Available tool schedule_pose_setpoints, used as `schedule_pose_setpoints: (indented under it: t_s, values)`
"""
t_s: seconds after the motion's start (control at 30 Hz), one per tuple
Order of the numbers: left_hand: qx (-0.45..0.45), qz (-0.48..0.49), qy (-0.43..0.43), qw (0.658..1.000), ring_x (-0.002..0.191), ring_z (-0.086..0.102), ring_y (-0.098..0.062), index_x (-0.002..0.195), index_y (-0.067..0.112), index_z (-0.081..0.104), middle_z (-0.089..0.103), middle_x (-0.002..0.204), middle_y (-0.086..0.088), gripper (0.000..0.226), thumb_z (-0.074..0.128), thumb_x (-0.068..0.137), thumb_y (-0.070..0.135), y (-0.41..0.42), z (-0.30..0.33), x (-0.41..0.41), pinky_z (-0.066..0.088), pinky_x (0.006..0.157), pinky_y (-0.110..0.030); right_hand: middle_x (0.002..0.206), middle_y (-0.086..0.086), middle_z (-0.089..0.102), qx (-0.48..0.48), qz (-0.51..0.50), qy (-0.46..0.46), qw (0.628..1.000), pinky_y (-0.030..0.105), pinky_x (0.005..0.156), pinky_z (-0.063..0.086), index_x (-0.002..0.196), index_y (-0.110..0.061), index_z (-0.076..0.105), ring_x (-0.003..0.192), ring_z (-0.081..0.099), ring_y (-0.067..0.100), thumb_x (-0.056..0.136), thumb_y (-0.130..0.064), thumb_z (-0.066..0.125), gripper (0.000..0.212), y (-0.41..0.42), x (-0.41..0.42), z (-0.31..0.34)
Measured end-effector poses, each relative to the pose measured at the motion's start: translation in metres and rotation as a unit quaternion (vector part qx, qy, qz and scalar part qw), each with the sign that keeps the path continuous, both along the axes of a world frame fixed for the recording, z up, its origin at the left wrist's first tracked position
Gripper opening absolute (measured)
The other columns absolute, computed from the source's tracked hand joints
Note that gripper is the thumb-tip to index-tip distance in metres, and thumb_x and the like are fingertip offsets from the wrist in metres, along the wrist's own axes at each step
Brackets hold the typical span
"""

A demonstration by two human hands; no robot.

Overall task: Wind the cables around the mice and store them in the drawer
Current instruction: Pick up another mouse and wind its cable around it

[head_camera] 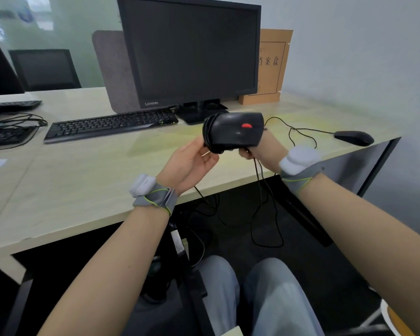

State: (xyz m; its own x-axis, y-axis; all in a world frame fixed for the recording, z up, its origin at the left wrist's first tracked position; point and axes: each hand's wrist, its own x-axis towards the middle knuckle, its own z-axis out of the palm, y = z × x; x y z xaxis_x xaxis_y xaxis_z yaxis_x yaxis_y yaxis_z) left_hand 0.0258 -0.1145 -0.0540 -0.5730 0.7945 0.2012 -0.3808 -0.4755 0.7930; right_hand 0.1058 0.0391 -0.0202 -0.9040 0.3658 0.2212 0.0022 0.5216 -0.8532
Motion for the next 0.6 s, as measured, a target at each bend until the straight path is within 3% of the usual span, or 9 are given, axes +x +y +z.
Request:
schedule_pose_setpoints:
  t_s: [0.1,0.17,0.23,0.3,0.37,0.43,0.47,0.53,0.6]
  values:
    - [0.014,0.085,-0.034,0.996,0.066,0.061,-0.007,0.081,0.009,0.064,0.066,0.067,0.002,0.031,0.040,0.099,0.019,0.007,0.002,-0.003,0.054,0.066,-0.016,0.053,-0.007,0.062,0.068,0.020,-0.088,0.994,0.017,0.038,0.033,0.097,-0.018,0.055,0.031,0.041,0.005,0.092,-0.010,0.042,0.016,-0.024,-0.008,-0.008]
    - [0.017,0.153,-0.044,0.987,0.064,0.061,-0.005,0.083,0.009,0.060,0.065,0.064,0.003,0.025,0.043,0.098,0.019,0.010,0.002,-0.008,0.054,0.069,-0.015,0.060,-0.002,0.060,0.075,0.047,-0.132,0.987,0.017,0.038,0.035,0.109,-0.025,0.050,0.035,0.041,0.011,0.094,-0.013,0.042,0.020,-0.035,-0.008,-0.017]
    - [-0.012,0.225,-0.002,0.974,0.068,0.057,-0.004,0.087,0.009,0.058,0.062,0.072,0.003,0.018,0.045,0.097,0.016,0.008,0.002,-0.016,0.050,0.072,-0.014,0.059,0.000,0.056,0.075,0.051,-0.140,0.986,0.013,0.036,0.034,0.108,-0.019,0.056,0.034,0.038,0.010,0.095,-0.012,0.041,0.021,-0.040,-0.006,-0.020]
    - [-0.082,0.290,0.077,0.950,0.077,0.055,-0.004,0.105,0.006,0.059,0.061,0.086,0.002,0.017,0.047,0.096,0.013,0.003,-0.001,-0.024,0.047,0.079,-0.014,0.057,-0.002,0.052,0.076,0.048,-0.118,0.989,0.012,0.035,0.032,0.102,-0.011,0.063,0.031,0.035,0.006,0.095,-0.015,0.043,0.022,-0.042,-0.003,-0.015]
    - [-0.135,0.315,0.123,0.931,0.081,0.056,-0.006,0.120,0.001,0.054,0.060,0.090,0.002,0.028,0.048,0.095,0.011,-0.001,-0.004,-0.029,0.047,0.084,-0.018,0.053,-0.005,0.049,0.097,0.052,-0.089,0.990,0.014,0.038,0.031,0.092,-0.005,0.066,0.034,0.034,0.007,0.092,-0.022,0.050,0.023,-0.044,-0.001,-0.004]
    - [-0.175,0.315,0.182,0.915,0.082,0.056,-0.008,0.122,0.002,0.054,0.061,0.091,0.002,0.030,0.049,0.094,0.012,-0.005,-0.006,-0.029,0.047,0.084,-0.022,0.046,-0.009,0.043,0.122,0.055,-0.085,0.987,0.015,0.040,0.030,0.080,-0.009,0.066,0.034,0.032,0.006,0.089,-0.027,0.054,0.024,-0.046,-0.001,0.007]
    - [-0.202,0.316,0.227,0.899,0.082,0.056,-0.008,0.122,0.005,0.056,0.062,0.092,0.002,0.030,0.051,0.094,0.013,-0.006,-0.006,-0.028,0.047,0.083,-0.023,0.043,-0.011,0.040,0.114,0.051,-0.094,0.988,0.015,0.039,0.030,0.078,-0.012,0.067,0.033,0.031,0.005,0.087,-0.028,0.055,0.022,-0.046,-0.001,0.012]
    - [-0.250,0.307,0.310,0.864,0.085,0.057,-0.008,0.122,0.008,0.057,0.064,0.099,0.001,0.031,0.053,0.092,0.017,-0.007,-0.006,-0.028,0.045,0.082,-0.023,0.038,-0.013,0.035,0.005,0.049,-0.119,0.992,0.016,0.039,0.028,0.075,-0.014,0.067,0.033,0.030,0.006,0.086,-0.024,0.056,0.019,-0.041,-0.002,0.022]
    - [-0.259,0.283,0.329,0.863,0.087,0.057,-0.007,0.124,0.009,0.056,0.063,0.104,0.000,0.032,0.053,0.093,0.017,-0.009,-0.005,-0.025,0.045,0.082,-0.020,0.039,-0.012,0.031,-0.123,0.062,-0.118,0.983,0.016,0.039,0.026,0.071,-0.017,0.069,0.034,0.030,0.006,0.088,-0.017,0.053,0.023,-0.031,0.000,0.028]
